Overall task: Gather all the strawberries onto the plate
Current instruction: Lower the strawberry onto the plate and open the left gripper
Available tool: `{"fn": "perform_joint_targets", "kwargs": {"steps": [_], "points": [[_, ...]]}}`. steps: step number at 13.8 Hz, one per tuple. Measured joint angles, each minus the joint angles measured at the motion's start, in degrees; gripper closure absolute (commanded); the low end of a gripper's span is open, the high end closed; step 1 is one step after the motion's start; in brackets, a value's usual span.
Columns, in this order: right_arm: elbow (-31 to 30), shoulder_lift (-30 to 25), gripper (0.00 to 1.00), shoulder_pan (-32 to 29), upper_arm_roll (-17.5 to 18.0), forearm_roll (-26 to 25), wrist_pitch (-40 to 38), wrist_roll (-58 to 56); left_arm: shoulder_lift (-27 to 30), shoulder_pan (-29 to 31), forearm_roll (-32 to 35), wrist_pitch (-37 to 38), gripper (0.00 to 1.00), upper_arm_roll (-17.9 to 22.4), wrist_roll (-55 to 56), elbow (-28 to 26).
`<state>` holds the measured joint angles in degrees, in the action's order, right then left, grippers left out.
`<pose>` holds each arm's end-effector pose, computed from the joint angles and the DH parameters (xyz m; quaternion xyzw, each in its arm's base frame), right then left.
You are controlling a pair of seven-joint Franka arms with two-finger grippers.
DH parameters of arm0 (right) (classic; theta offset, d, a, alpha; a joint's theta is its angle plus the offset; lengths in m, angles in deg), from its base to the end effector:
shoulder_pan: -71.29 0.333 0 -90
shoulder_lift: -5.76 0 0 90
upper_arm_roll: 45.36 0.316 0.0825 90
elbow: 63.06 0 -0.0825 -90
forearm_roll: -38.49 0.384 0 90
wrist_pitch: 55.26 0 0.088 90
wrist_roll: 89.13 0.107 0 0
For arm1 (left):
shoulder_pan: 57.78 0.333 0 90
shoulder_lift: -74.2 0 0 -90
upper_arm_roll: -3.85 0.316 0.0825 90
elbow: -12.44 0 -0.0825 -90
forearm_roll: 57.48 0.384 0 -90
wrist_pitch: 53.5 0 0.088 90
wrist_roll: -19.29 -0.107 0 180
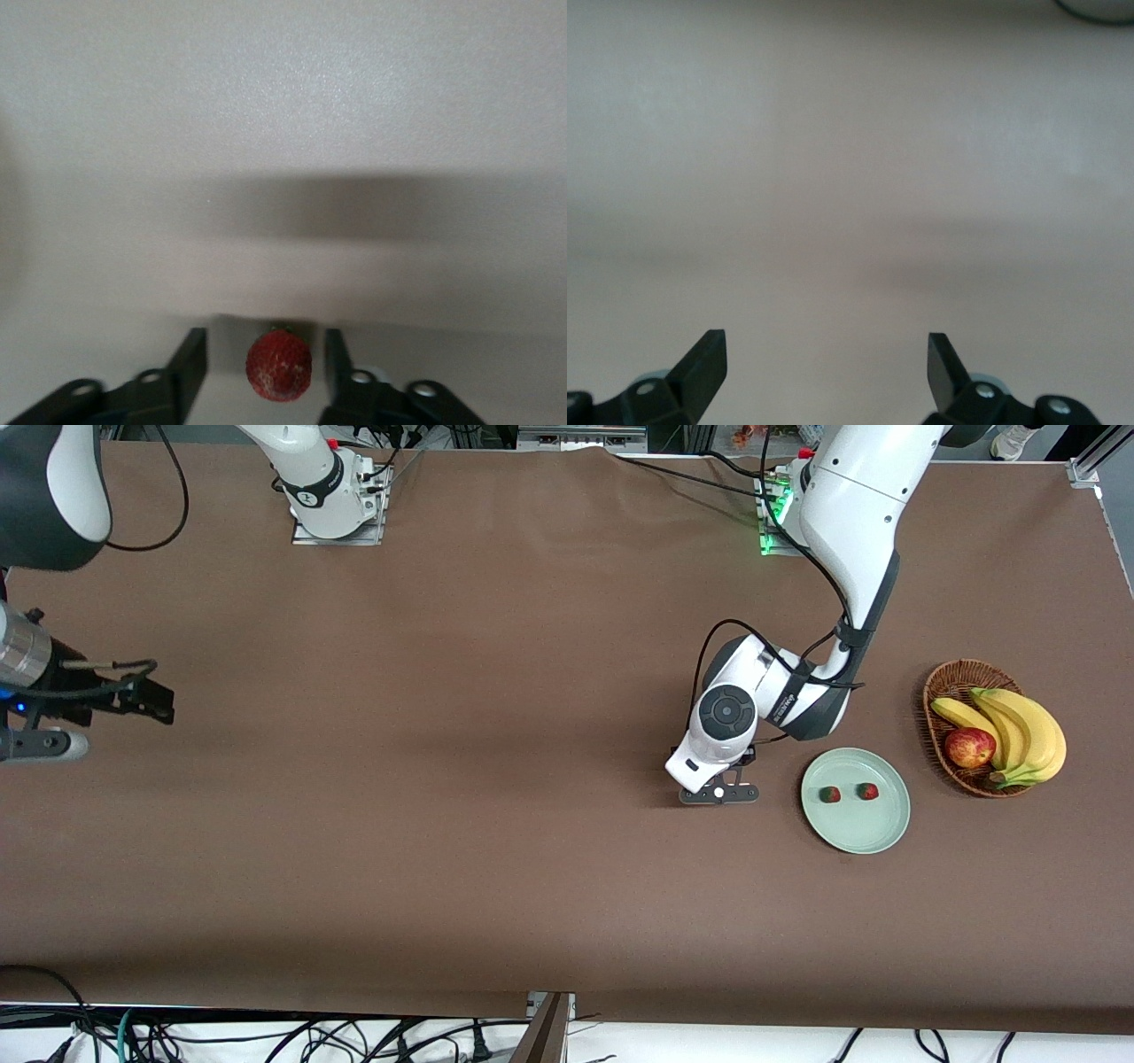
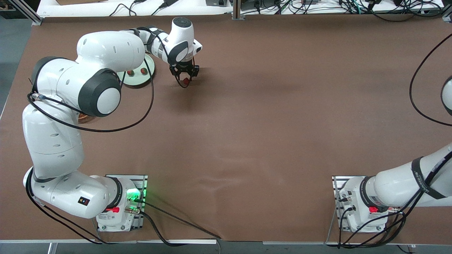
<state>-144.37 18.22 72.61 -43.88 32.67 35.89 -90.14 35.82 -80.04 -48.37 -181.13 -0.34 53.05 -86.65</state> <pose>0.6202 0.0179 0.5704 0.9980 0.0351 -0.0221 0.0483 0.5858 -0.2821 0.1829 -0.9957 -0.0158 0.0549 0.0726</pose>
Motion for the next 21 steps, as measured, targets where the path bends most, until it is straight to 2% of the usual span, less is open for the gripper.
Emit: {"fn": "perform_joint_targets", "kwargs": {"steps": [2, 7, 10, 16, 21], "points": [[-3.8, -3.3, 0.00, -0.1, 0.0, 0.0, -1.3, 0.0, -0.2, 0.0, 0.0, -0.1, 0.86, 0.0, 0.0, 0.0], [-6.4, -6.9, 0.00, -1.8, 0.1, 0.0, -3.4, 0.0, -0.2, 0.1, 0.0, -0.2, 0.87, 0.0, 0.0, 0.1], [-7.2, -7.5, 0.00, -3.1, 0.3, 1.8, -3.4, 0.0, 0.7, 2.1, 0.1, 1.1, 0.86, 0.2, -3.6, 1.0], [-9.0, -7.8, 0.00, -3.3, 2.3, 2.7, -3.9, 2.3, 6.0, 12.4, 0.1, 6.2, 0.86, 0.5, -27.7, 2.3], [-9.0, -7.6, 0.00, -3.4, 2.2, 2.7, -4.1, 2.3, 5.8, 21.6, 0.1, 6.8, 0.85, 0.7, -48.9, 4.0]]}}
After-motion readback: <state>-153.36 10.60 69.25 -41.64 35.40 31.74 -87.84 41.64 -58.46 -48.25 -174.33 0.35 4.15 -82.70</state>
